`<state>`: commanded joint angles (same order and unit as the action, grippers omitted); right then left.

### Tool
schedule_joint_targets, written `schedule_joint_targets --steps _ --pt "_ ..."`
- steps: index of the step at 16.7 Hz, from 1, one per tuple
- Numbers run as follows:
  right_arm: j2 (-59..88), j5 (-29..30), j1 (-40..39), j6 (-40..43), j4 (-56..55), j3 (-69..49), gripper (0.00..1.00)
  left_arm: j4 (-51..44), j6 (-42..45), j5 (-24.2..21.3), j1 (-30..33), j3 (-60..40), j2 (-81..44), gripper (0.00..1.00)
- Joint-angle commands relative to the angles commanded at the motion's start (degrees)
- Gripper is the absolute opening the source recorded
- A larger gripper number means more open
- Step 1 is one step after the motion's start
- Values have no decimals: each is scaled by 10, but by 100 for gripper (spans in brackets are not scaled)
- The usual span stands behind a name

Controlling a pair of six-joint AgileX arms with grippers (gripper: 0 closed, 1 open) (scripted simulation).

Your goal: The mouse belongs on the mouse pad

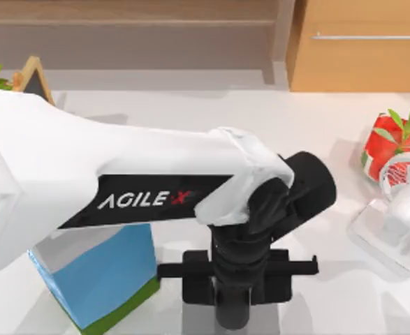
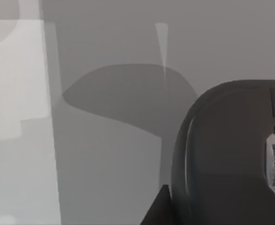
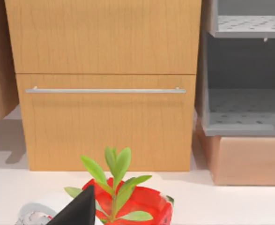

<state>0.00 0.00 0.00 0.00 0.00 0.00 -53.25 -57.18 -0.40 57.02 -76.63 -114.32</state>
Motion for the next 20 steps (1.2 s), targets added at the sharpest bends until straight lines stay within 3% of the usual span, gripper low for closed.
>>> schedule_joint_targets --steps 2,15,20 --pt "0 0 0 0 0 0 100 0 0 0 0 0 0 0" --pt "0 0 0 0 0 0 100 0 0 0 0 0 0 98" --pt "0 0 0 0 0 0 100 0 0 0 0 0 0 100"
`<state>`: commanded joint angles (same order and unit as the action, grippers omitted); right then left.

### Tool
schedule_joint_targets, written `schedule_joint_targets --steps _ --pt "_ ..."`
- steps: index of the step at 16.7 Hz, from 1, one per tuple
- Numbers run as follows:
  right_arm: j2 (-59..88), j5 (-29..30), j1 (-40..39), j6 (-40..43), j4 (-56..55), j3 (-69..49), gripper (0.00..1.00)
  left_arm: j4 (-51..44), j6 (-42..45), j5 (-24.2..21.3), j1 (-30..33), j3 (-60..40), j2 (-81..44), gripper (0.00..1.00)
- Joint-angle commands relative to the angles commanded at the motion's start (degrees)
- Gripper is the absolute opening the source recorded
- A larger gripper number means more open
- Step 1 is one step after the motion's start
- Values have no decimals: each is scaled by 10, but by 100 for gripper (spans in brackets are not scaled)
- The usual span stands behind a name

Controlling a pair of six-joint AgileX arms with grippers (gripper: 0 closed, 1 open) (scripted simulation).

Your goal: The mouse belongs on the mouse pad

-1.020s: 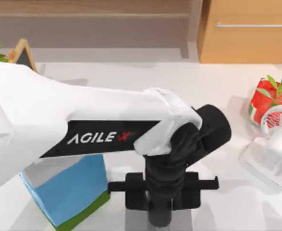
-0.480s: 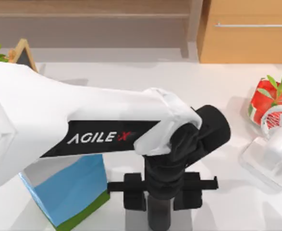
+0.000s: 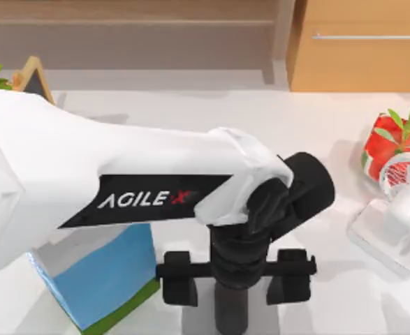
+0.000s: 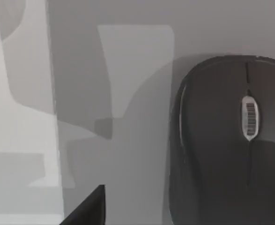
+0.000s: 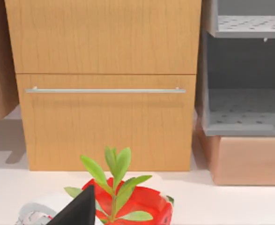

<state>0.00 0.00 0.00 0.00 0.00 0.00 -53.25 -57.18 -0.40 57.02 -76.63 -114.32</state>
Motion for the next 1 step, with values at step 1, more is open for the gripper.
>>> schedule_joint_targets --steps 1 --pt "0 0 0 0 0 0 100 0 0 0 0 0 0 100"
